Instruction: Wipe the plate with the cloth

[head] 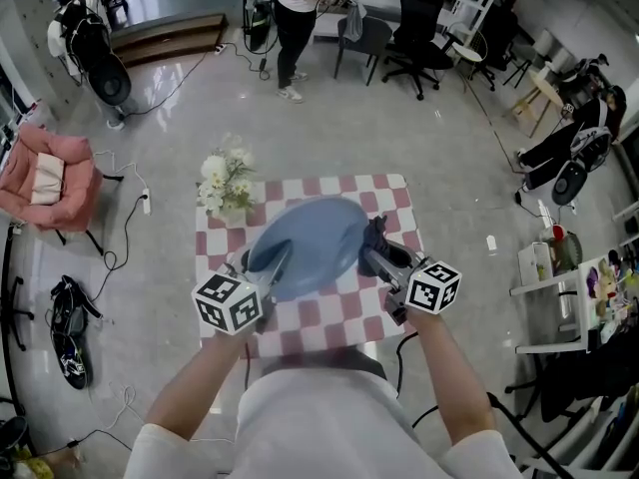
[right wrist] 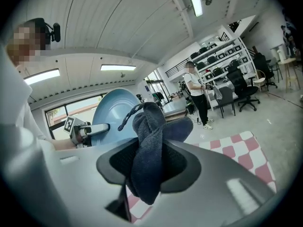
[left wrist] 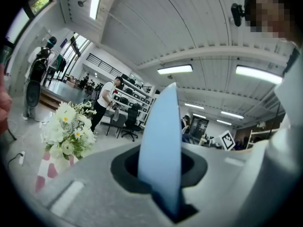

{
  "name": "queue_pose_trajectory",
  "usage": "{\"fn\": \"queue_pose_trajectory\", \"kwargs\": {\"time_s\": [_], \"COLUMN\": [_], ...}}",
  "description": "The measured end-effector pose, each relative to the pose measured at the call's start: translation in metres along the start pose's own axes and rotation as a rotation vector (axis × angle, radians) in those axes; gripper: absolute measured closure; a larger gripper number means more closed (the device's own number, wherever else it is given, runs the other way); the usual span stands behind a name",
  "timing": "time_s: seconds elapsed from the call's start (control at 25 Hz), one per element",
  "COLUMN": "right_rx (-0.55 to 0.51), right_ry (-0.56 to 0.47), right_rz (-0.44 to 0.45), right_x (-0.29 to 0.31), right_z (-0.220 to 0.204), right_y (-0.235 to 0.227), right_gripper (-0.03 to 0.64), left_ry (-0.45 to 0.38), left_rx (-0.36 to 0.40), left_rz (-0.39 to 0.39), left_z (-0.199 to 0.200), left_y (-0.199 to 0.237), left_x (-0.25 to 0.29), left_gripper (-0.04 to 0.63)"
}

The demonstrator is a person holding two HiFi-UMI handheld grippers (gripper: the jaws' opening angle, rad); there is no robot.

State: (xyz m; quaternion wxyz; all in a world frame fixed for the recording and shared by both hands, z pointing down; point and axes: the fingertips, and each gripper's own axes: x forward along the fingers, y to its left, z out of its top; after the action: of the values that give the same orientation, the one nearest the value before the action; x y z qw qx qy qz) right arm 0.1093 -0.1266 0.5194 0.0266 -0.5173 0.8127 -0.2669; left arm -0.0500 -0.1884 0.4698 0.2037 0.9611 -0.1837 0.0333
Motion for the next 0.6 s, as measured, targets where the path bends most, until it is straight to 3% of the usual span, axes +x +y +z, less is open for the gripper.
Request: {"fn": "queue_pose_trajectory", "kwargs": {"time_s": [0.28,0.6], "right_rx": [0.016,0.022], "right_ry": [0.075,0.14], "right_rz": [-0.006,0.064], "right_x": [0.012,0.025], "right_z": [-0.037,-0.071], "right_y": [0.011,0.038], "right_gripper": [0.485,0.489], "left_ry": [-0.05,-0.123], "left_rx": [0.011,-0.012], "left_rz": [0.012,0.039], "left_z": [0.006,0.014], "left_y": [0.003,0.013], "left_x": [-0.007,-0.017], "left_gripper": [0.522,0.521]}}
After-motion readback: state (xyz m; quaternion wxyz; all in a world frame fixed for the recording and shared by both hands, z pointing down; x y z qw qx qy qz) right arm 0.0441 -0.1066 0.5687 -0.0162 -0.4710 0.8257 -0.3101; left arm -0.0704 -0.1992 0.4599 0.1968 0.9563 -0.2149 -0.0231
